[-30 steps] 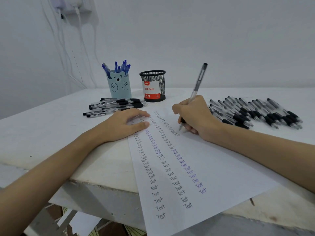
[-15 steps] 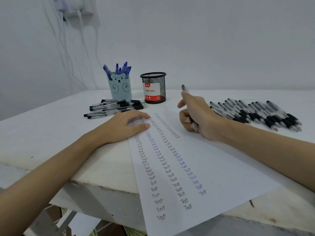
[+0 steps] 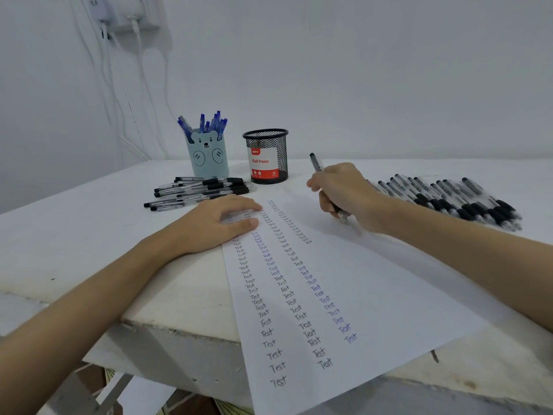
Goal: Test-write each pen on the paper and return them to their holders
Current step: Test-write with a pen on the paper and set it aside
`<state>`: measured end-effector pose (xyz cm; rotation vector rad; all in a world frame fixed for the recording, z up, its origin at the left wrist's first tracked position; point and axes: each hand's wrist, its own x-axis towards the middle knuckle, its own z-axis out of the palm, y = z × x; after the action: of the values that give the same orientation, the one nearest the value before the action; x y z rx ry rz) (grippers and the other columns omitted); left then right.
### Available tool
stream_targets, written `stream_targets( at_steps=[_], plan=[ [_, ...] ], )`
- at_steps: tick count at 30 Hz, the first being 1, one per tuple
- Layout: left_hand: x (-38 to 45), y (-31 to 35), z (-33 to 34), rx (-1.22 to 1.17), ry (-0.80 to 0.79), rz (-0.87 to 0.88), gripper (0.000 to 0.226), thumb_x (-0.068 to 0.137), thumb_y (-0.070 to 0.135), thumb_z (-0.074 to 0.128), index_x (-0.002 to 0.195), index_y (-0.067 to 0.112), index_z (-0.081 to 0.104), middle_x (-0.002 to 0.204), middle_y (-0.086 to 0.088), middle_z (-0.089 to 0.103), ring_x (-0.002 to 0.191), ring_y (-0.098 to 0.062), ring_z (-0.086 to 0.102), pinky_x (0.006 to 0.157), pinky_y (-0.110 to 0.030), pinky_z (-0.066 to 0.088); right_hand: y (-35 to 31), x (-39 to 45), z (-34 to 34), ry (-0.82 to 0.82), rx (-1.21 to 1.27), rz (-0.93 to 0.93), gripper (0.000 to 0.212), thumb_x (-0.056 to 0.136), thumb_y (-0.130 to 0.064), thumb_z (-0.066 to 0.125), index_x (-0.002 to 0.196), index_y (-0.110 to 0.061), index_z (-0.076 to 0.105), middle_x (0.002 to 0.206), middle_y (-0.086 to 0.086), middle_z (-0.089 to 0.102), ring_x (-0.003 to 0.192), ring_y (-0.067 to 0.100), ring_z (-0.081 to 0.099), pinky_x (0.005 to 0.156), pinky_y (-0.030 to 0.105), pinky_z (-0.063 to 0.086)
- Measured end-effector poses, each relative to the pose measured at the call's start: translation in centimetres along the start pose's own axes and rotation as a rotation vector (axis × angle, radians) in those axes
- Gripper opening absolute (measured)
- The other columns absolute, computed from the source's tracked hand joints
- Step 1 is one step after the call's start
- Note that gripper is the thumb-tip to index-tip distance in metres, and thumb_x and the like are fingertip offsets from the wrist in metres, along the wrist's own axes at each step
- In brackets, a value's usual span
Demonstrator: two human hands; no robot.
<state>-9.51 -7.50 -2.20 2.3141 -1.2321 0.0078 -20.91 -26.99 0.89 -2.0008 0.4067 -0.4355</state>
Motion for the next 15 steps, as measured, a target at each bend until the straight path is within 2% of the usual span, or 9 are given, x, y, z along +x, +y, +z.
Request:
stream_targets(
  at_steps=[2, 3, 4, 5, 9, 12, 15],
  plan=[
    [0.1, -0.1, 0.0, 0.009, -0.013, -0.009, 0.035, 0.090, 0.045, 0.055, 0.124, 0.039, 0.056, 0.134, 0.018, 0.045, 0.128, 0.001, 0.035, 0.105, -0.019, 0.022, 0.6, 0.7, -0.6, 0.020, -0.224, -0.068, 0.023, 0.086, -0.008, 0.053, 0.107, 0.000, 0.058, 0.061, 0.007, 0.057, 0.047, 0.017, 0.047, 0.040, 0.016, 0.033],
    [0.1, -0.2, 0.0, 0.015, -0.013, -0.010, 0.037, 0.089, 0.050, 0.054, 0.124, 0.039, 0.056, 0.135, 0.016, 0.044, 0.127, -0.001, 0.036, 0.103, -0.020, 0.022, 1.1, 1.0, -1.0, 0.031, -0.351, -0.097, 0.031, 0.085, -0.009, 0.055, 0.115, -0.002, 0.055, 0.080, 0.009, 0.062, 0.064, 0.019, 0.054, 0.051, 0.019, 0.037],
    [0.2, -0.3, 0.0, 0.022, -0.010, -0.009, 0.041, 0.085, 0.055, 0.052, 0.123, 0.041, 0.056, 0.134, 0.015, 0.044, 0.126, -0.002, 0.037, 0.103, -0.022, 0.024, 1.5, 1.3, -1.3, 0.047, -0.477, -0.124, 0.037, 0.086, -0.012, 0.056, 0.122, -0.005, 0.051, 0.099, 0.010, 0.061, 0.081, 0.021, 0.055, 0.062, 0.023, 0.037],
    [0.2, -0.3, 0.0, 0.026, -0.007, -0.011, 0.046, 0.080, 0.057, 0.048, 0.122, 0.042, 0.056, 0.133, 0.015, 0.045, 0.125, -0.003, 0.038, 0.102, -0.024, 0.026, 2.0, 1.5, -1.6, 0.056, -0.592, -0.152, 0.040, 0.086, -0.015, 0.056, 0.124, -0.008, 0.048, 0.108, 0.010, 0.058, 0.091, 0.024, 0.052, 0.068, 0.026, 0.036],
    [0.3, -0.5, -0.1, 0.044, 0.003, -0.021, 0.058, 0.069, 0.071, 0.040, 0.119, 0.048, 0.055, 0.129, 0.018, 0.046, 0.124, -0.003, 0.040, 0.109, -0.036, 0.029, 2.8, 1.7, -2.1, 0.067, -0.893, -0.236, 0.022, 0.090, -0.024, 0.049, 0.105, -0.008, 0.052, 0.096, 0.009, 0.056, 0.092, 0.030, 0.052, 0.069, 0.031, 0.036],
    [0.3, -0.7, -0.2, 0.096, 0.007, -0.032, 0.058, 0.066, 0.075, 0.036, 0.117, 0.053, 0.053, 0.130, 0.022, 0.045, 0.124, -0.001, 0.039, 0.111, -0.046, 0.024, 3.1, 1.9, -3.0, 0.103, -1.006, -0.249, 0.013, 0.090, -0.019, 0.047, 0.089, -0.007, 0.050, 0.087, 0.010, 0.053, 0.082, 0.029, 0.048, 0.066, 0.029, 0.032],
    [0.3, -0.9, -0.4, 0.129, 0.010, -0.039, 0.055, 0.069, 0.072, 0.036, 0.118, 0.053, 0.052, 0.131, 0.021, 0.044, 0.123, -0.002, 0.040, 0.111, -0.046, 0.024, 3.5, 2.5, -4.3, 0.142, -1.090, -0.260, 0.019, 0.092, -0.020, 0.046, 0.096, -0.004, 0.055, 0.090, 0.011, 0.053, 0.084, 0.031, 0.050, 0.068, 0.030, 0.034]
  ],
)
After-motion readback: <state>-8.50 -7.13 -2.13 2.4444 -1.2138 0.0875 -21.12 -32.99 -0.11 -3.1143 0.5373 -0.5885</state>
